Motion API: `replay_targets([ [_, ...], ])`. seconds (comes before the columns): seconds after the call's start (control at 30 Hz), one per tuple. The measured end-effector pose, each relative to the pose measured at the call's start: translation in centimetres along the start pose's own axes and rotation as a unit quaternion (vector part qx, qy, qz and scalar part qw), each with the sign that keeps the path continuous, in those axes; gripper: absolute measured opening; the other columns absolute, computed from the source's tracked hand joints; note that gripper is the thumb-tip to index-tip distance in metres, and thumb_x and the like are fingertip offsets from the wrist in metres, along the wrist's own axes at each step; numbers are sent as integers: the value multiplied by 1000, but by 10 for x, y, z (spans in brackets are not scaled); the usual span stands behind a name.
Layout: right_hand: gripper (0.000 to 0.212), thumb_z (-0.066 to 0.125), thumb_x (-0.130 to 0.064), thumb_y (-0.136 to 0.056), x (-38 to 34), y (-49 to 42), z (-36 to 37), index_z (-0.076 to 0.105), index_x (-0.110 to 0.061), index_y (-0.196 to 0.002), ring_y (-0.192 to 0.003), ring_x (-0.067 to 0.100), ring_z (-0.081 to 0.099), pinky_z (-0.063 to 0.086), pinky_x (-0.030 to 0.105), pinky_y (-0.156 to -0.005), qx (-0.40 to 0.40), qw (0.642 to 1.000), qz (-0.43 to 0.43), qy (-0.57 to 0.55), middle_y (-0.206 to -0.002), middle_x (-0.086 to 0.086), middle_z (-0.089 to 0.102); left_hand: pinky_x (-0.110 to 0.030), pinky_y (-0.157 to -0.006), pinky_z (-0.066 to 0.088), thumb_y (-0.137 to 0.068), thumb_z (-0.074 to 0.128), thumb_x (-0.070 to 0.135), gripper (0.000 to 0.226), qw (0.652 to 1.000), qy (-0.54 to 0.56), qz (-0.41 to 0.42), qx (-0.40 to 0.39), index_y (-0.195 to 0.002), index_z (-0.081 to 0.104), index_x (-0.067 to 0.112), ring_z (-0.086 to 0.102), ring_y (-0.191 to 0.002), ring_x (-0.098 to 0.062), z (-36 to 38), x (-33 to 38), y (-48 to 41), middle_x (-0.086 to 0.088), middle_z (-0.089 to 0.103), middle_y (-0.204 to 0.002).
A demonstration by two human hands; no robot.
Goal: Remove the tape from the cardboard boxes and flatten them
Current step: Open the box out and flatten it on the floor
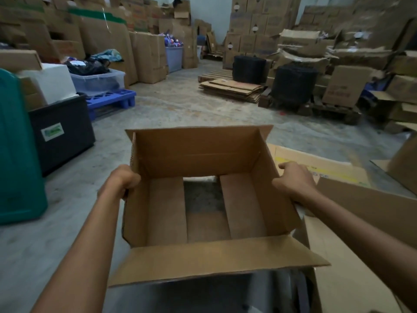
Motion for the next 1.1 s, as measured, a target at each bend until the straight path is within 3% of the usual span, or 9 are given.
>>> replay_targets([
  [0.07, 25, 67, -22, -84, -1, -4, 12, 67, -11, -106, -81, 26, 54, 40, 30, -64, -8, 998, 37, 51, -90, 7, 61, -39, -63, 48, -90, 46, -7, 11, 1000, 3, 21, -21, -93, 51, 2, 58, -73, -32, -2, -2, 10, -20, 57, -86],
  [0.13, 21, 65, -28, -90, -3, -9, 22, 66, -9, -98, -81, 26, 54, 40, 32, -66, 1, 996, 60, 61, -88, 8, 59, -40, -65, 50, -92, 47, -5, 13, 999, -11, 38, -36, -88, 49, 7, 61, -79, -34, 0, -1, 16, -19, 58, -90],
  [0.33, 12, 59, -20, -92, -15, -14, 16, 62, -11, -99, -82, 29, 52, 41, 34, -69, 18, 995, 41, 84, -89, 11, 57, -45, -70, 60, -88, 53, 2, 28, 998, -22, 66, 11, -115, 53, 7, 65, -84, -30, -16, -6, 22, -18, 63, -100],
  [0.5, 24, 59, -32, -96, -1, -18, -11, 63, -8, -93, -88, 33, 61, 45, 35, -71, 82, 996, 17, 25, -87, 12, 59, -47, -78, 57, -90, 55, 2, 12, 988, 25, 129, 81, -101, 58, 6, 63, -86, -33, -48, 23, 34, -17, 63, -91],
  [0.63, 31, 60, -39, -95, -5, -20, -31, 64, -8, -93, -86, 35, 65, 56, 46, -79, 123, 991, 17, -45, -87, 13, 66, -49, -80, 55, -95, 53, 7, 18, 973, 10, 175, 152, -112, 55, 13, 62, -88, -32, -55, 42, 39, -15, 61, -95],
  [0.7, 30, 59, -37, -96, -10, -21, -42, 63, -7, -95, -85, 34, 63, 54, 43, -77, 141, 988, 18, -61, -86, 12, 65, -46, -73, 53, -97, 53, 11, 24, 969, 1, 182, 166, -122, 52, 13, 61, -86, -29, -59, 45, 40, -15, 60, -98],
  [0.83, 33, 57, -35, -98, -14, -27, -60, 66, -4, -96, -84, 33, 60, 46, 37, -69, 171, 982, 24, -74, -85, 13, 62, -41, -68, 50, -99, 54, 15, 30, 965, -8, 203, 164, -128, 51, 13, 61, -83, -27, -68, 47, 40, -13, 60, -96],
  [0.93, 34, 58, -37, -97, -14, -31, -64, 65, -4, -93, -83, 36, 62, 53, 42, -72, 177, 979, 42, -97, -85, 15, 65, -36, -63, 48, -99, 53, 14, 31, 963, -10, 225, 147, -130, 50, 13, 61, -79, -24, -65, 47, 43, -12, 60, -92],
  [1.1, 32, 58, -34, -97, -8, -34, -64, 62, -5, -86, -78, 36, 65, 57, 44, -72, 177, 963, 88, -185, -83, 15, 66, -41, -84, 47, -96, 53, 6, 42, 960, -55, 255, 98, -134, 53, 22, 59, -98, -27, -62, 49, 52, -11, 63, -109],
])
Point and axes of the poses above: each hand's wrist, its own y-axis away from the middle knuckle, its own z-axis out of the palm, x = y × z, the point moved 4 cm from there along -y, towards the middle knuckle
